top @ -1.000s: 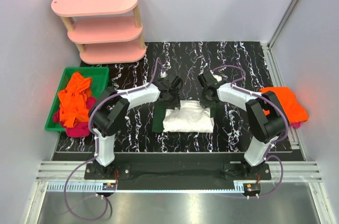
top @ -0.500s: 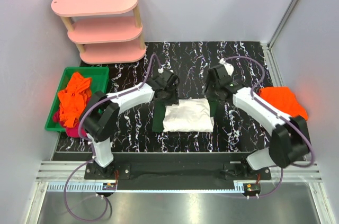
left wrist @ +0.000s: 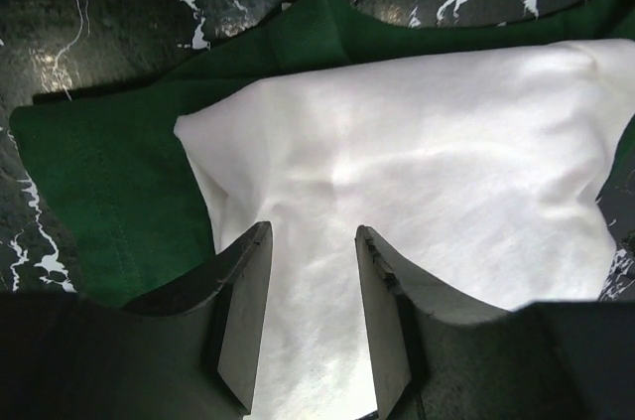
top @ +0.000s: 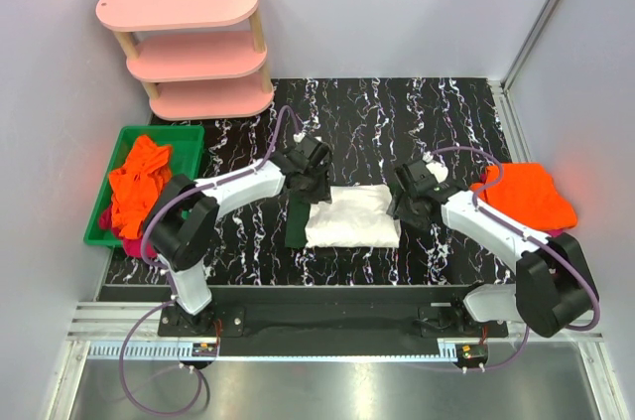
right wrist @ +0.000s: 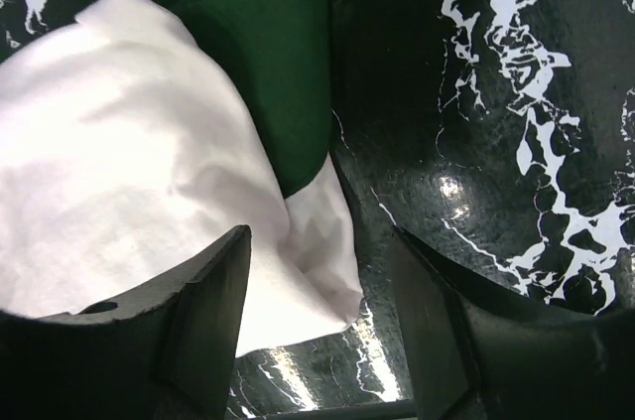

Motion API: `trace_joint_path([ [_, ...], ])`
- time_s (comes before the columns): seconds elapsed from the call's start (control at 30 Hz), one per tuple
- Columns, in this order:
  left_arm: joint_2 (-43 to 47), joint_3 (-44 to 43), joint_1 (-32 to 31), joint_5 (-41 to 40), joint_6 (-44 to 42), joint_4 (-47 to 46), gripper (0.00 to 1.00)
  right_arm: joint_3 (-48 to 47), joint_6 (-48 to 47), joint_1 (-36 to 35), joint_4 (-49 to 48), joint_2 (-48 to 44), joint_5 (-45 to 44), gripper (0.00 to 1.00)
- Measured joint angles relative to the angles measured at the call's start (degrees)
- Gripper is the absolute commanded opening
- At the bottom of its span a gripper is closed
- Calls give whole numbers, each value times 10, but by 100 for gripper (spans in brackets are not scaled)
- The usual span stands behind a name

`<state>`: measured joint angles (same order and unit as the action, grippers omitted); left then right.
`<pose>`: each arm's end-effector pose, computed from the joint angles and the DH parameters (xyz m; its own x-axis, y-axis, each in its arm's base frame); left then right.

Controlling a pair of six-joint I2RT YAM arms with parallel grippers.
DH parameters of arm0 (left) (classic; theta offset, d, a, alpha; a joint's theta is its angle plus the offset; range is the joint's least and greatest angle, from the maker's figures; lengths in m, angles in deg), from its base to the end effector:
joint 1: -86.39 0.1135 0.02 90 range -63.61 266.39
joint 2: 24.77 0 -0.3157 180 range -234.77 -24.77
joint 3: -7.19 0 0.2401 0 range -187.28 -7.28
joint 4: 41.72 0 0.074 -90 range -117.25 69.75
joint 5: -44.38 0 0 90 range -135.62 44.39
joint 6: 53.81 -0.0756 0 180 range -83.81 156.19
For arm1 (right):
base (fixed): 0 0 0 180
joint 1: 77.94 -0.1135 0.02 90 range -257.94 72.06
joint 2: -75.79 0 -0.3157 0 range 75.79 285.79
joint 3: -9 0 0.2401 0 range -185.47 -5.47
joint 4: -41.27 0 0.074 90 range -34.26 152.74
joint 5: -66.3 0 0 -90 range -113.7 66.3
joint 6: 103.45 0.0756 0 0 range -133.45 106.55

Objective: Fold and stack the t-shirts
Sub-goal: Put the neatly folded tshirt into the corner of the board with the right arm

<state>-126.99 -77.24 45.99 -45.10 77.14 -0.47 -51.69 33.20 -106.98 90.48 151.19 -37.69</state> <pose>0.2984 -0.2548 0.2204 -0.9203 -0.0773 -0.3834 0.0642 0.9371 -0.3430 0.2165 0.0993 0.2257 -0.8140 0.3551 -0.4597 0.3115 0.9348 0.1706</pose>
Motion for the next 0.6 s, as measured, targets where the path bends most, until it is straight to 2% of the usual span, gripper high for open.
trace_joint_path([
  [0.23,3,6,-6,2,0,-2,44,9,11,-3,-7,0,0,67],
  [0.4,9,16,-12,3,1,-3,44,33,18,-7,-13,3,1,73],
  [0.6,19,24,-15,2,1,-4,44,42,23,-9,-27,52,5,75],
])
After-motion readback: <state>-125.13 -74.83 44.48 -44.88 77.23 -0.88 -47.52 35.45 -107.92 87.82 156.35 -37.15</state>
